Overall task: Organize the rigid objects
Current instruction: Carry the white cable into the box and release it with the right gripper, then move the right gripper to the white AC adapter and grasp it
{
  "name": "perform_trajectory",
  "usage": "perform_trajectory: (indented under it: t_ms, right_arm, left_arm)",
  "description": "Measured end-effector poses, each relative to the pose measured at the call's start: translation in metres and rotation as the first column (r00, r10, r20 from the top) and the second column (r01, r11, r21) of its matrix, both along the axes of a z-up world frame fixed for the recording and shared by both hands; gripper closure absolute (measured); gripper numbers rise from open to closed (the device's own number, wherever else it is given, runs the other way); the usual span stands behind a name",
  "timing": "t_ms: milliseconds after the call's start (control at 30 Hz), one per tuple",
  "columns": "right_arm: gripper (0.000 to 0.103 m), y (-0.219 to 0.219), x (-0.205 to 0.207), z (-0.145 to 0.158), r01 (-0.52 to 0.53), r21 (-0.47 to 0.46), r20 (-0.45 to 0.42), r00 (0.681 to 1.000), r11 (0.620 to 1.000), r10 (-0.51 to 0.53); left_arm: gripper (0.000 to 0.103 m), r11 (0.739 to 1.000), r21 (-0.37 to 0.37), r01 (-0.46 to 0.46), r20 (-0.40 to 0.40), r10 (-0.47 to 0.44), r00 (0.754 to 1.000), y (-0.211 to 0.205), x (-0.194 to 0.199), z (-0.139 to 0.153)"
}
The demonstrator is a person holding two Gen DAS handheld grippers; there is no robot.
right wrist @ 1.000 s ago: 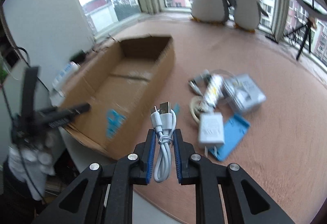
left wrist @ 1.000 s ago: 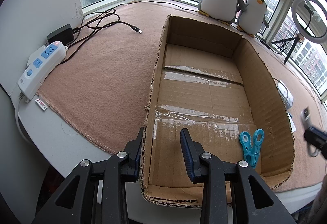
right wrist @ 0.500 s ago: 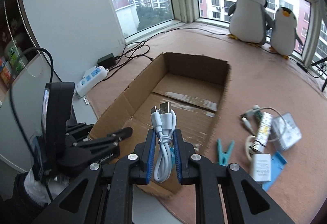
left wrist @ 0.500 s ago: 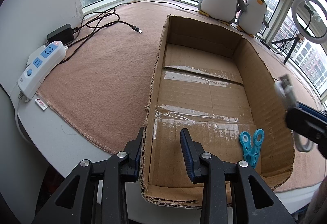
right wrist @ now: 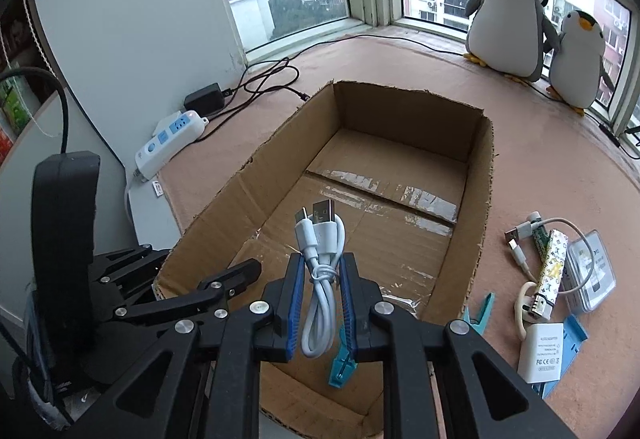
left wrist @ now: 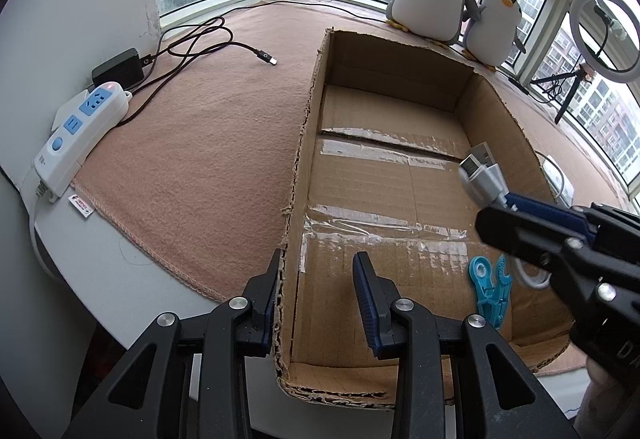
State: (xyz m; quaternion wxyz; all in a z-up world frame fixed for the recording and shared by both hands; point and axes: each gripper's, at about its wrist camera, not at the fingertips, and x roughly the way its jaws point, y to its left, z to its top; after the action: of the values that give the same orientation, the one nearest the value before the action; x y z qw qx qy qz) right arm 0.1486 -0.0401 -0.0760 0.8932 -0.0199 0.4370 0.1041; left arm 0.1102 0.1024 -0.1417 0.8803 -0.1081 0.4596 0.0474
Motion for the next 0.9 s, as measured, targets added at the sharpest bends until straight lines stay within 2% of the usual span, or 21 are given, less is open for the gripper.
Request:
perform_trajectory:
  t_ms: [100,167,233,667,900]
  right_arm:
    - [0.085,0.002,0.000,-0.001,0.004,-0.015,0.003,1.000,1.000,-0.004]
    - [0.069,0.002,0.000,0.000,0.012,-0.005,0.008,1.000,1.000,-0.012]
    - [0.059,0.000,0.000,0.003,0.022,-0.002,0.020,1.000,1.000,-0.022]
    - [0.058,-0.005,-0.006,0.010,0.044,-0.011,0.036,0.998,0.999,-0.043]
    - [0.058,-0.030,-0.024,0.018,0.084,-0.012,0.054,0.995,0.996,-0.083]
  left_arm:
    - [0.068,1.000,0.000,0.000,0.000,0.000,1.000,0.000,0.000,0.000]
    - [0.068,1.000,0.000,0.000,0.000,0.000,1.000,0.000,0.000,0.000]
    - [0.068,1.000,-0.001,-0.001,0.000,0.001,1.000,0.000,0.000,0.000]
    - [0.068,1.000,-0.002,0.000,-0.001,0.000,1.000,0.001,0.000,0.000]
    - [0.068,1.000,-0.003,-0.001,-0.001,0.001,1.000,0.001,0.000,0.000]
